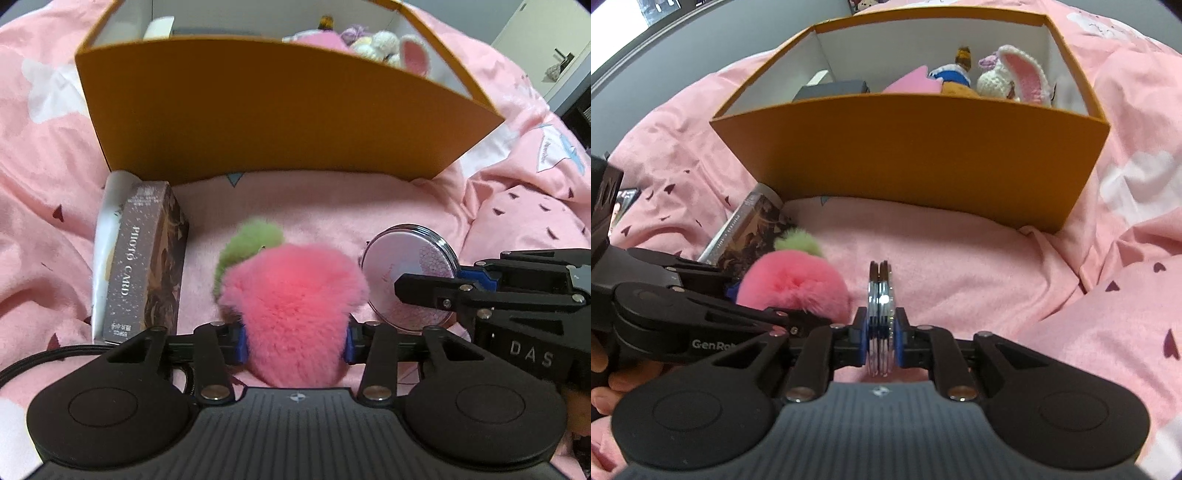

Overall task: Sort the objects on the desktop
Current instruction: 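Lift the pom-pom and mirror and carry them over the orange box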

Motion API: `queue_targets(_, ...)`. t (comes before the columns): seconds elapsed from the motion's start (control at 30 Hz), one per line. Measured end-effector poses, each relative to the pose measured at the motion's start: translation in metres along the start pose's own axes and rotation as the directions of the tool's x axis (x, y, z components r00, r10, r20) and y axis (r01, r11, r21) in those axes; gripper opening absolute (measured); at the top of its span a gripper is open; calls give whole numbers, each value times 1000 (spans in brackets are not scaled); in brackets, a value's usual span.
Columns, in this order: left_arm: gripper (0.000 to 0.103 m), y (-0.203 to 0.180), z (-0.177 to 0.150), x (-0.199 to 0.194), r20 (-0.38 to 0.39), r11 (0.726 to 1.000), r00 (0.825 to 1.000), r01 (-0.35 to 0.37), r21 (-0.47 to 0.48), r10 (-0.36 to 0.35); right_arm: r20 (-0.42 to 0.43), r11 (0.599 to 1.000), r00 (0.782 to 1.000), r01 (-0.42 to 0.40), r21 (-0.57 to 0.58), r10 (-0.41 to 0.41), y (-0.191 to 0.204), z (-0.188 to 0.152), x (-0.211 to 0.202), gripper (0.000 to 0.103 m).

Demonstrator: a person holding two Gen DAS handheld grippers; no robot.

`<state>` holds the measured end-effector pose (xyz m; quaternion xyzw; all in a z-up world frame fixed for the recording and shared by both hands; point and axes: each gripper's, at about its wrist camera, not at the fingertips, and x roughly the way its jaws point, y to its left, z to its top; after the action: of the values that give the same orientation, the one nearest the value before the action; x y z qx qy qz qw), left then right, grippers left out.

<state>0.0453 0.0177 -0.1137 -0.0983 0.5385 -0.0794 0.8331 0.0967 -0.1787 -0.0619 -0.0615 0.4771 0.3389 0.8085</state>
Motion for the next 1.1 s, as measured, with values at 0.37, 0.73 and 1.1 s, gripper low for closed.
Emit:
queue_targets(0.37, 50, 2, 9, -44, 72, 996, 994, 85, -21, -84, 83, 998, 996, -25, 59, 20, -10, 11, -41, 15)
queue_targets(0.73, 50, -8, 49, -104, 212, 995, 973, 88, 38, -94, 199, 995, 976, -97, 37, 88, -4, 52, -80, 15)
queue_targets(1.1, 50, 2, 122, -119, 285, 998, 957, 53, 37, -62, 294, 991, 948, -131, 8, 123, -2, 124, -81, 15)
